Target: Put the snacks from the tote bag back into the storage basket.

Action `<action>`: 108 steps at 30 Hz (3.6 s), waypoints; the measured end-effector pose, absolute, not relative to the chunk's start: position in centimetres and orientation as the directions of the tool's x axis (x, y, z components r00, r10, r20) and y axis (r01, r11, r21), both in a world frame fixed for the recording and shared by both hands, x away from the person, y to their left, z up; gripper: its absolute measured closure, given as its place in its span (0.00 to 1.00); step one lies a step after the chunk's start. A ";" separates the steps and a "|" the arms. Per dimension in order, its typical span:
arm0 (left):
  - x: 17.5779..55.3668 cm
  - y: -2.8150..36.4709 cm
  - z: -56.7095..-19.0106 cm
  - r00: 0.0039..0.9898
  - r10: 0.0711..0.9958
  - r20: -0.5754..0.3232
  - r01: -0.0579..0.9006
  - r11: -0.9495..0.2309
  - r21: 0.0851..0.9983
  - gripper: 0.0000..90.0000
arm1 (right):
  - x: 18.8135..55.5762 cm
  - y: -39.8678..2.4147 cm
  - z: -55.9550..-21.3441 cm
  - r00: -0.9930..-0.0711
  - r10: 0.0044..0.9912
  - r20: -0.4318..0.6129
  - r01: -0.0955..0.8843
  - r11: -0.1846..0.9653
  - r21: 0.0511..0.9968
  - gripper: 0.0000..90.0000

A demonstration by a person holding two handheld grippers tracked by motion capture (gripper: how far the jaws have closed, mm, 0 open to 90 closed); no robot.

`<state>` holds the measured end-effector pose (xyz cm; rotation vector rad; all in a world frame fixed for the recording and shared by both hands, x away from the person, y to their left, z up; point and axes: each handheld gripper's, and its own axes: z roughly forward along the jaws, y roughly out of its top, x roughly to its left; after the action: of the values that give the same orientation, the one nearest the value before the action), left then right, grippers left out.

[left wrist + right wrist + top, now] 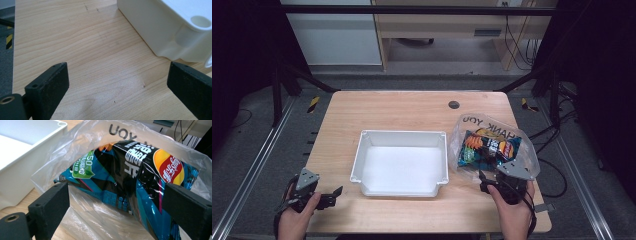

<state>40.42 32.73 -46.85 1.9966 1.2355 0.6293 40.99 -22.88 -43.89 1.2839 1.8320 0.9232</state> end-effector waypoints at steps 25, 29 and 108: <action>40.8 32.9 -46.9 0.428 0.903 0.041 0.549 -0.296 0.781 0.04 | 41.2 -22.7 -44.0 -0.298 0.945 -0.136 0.441 0.263 0.858 0.06; 40.4 33.4 -46.6 0.423 0.905 0.044 0.533 -0.288 0.796 0.04 | 41.1 -22.6 -43.4 -0.344 0.928 -0.147 0.414 0.290 0.863 0.06; 39.3 34.1 -46.5 0.412 0.908 0.074 0.562 -0.317 0.764 0.04 | 54.3 -24.7 -35.7 -0.629 0.724 -0.281 0.498 0.654 0.570 0.15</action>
<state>39.33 34.11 -46.55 2.0066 1.2451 0.6698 54.35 -24.69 -35.66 0.9514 2.3783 0.6136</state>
